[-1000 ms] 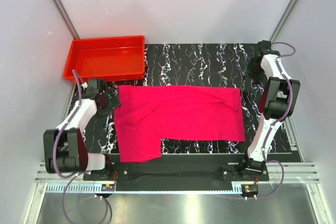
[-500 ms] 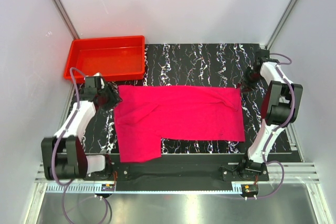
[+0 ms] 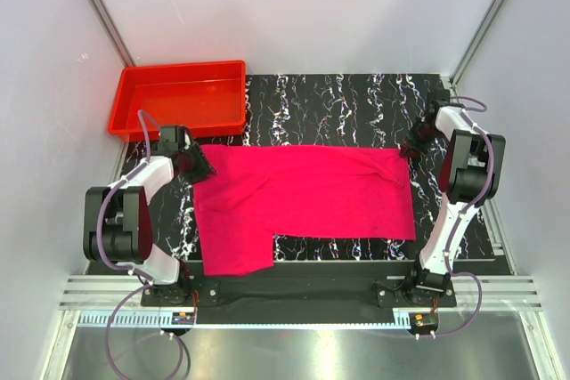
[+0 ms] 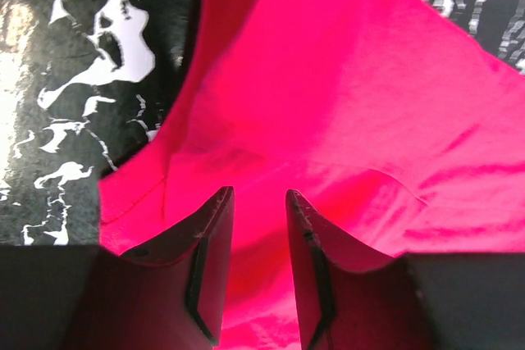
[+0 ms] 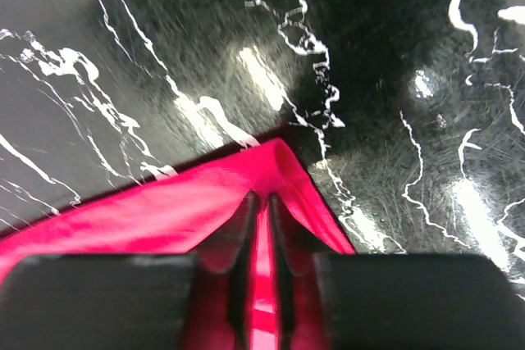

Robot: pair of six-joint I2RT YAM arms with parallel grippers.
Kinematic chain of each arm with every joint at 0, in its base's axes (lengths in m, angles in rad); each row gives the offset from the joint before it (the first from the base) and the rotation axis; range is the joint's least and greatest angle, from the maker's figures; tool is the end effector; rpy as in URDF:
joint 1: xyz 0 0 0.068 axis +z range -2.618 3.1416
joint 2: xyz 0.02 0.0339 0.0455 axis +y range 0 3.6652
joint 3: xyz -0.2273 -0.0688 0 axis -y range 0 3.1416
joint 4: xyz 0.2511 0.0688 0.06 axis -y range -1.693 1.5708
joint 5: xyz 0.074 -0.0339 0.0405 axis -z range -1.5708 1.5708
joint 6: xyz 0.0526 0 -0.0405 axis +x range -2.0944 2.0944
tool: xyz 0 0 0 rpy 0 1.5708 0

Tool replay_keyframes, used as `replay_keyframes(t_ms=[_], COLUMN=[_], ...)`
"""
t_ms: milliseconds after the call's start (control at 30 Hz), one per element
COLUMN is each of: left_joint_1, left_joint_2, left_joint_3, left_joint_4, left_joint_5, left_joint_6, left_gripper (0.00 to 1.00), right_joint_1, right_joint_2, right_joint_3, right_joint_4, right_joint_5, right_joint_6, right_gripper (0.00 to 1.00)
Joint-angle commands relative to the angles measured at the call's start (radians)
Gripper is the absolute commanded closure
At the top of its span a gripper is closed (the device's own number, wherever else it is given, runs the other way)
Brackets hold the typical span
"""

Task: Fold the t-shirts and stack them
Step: Fold the tshirt

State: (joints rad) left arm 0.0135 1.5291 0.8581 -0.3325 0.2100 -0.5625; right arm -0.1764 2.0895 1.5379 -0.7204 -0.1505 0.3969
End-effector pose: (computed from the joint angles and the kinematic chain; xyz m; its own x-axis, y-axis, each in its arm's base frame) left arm 0.3120 -0.0068 0.1257 -0.7660 -0.5320 -0.3608 -0.3661 0.8225 -0.4353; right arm 0.4100 -0.0651 0.1100 -0.8174 0.5339 -0.2161 0.4836 0.8400 0.2459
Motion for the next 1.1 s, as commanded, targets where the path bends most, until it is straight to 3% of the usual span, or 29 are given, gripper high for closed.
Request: replay_keyframes(t_ms=[0, 100, 167, 533, 667, 733, 800, 1000, 1067], left_joint_1=[0.002, 0.000, 0.002, 0.002, 0.002, 0.000, 0.002, 0.002, 0.002], left_joint_2=[0.019, 0.035, 0.039, 0.057, 0.034, 0.016, -0.010, -0.096, -0.116], left_joint_3=[0.027, 0.016, 0.002, -0.002, 0.007, 0.015, 0.028, 0.032, 0.035], left_joint_4=[0.004, -0.011, -0.005, -0.008, -0.034, -0.045, -0.074, -0.151, -0.186], left_joint_5=[-0.043, -0.072, -0.081, -0.112, -0.115, -0.118, -0.121, -0.103, -0.089], left_joint_6=[0.001, 0.007, 0.007, 0.026, 0.033, 0.038, 0.042, 0.050, 0.041], left_gripper=[0.64, 0.66, 0.67, 0.69, 0.70, 0.69, 0.67, 0.59, 0.55], right_joint_1=[0.008, 0.009, 0.008, 0.009, 0.009, 0.009, 0.009, 0.006, 0.002], right_joint_2=[0.004, 0.003, 0.003, 0.015, 0.043, -0.009, -0.067, -0.245, -0.281], right_joint_3=[0.062, 0.094, 0.116, 0.126, 0.142, 0.099, 0.076, -0.033, -0.056], right_joint_4=[0.009, -0.020, -0.031, 0.003, -0.044, -0.037, -0.069, -0.174, -0.198], right_joint_5=[0.043, 0.083, 0.098, 0.103, 0.095, 0.109, 0.138, 0.187, 0.169], right_joint_6=[0.007, -0.007, -0.009, 0.005, 0.005, -0.007, -0.021, 0.055, 0.114], right_gripper=[0.88, 0.92, 1.00, 1.00, 0.77, 0.67, 0.51, 0.44, 0.34])
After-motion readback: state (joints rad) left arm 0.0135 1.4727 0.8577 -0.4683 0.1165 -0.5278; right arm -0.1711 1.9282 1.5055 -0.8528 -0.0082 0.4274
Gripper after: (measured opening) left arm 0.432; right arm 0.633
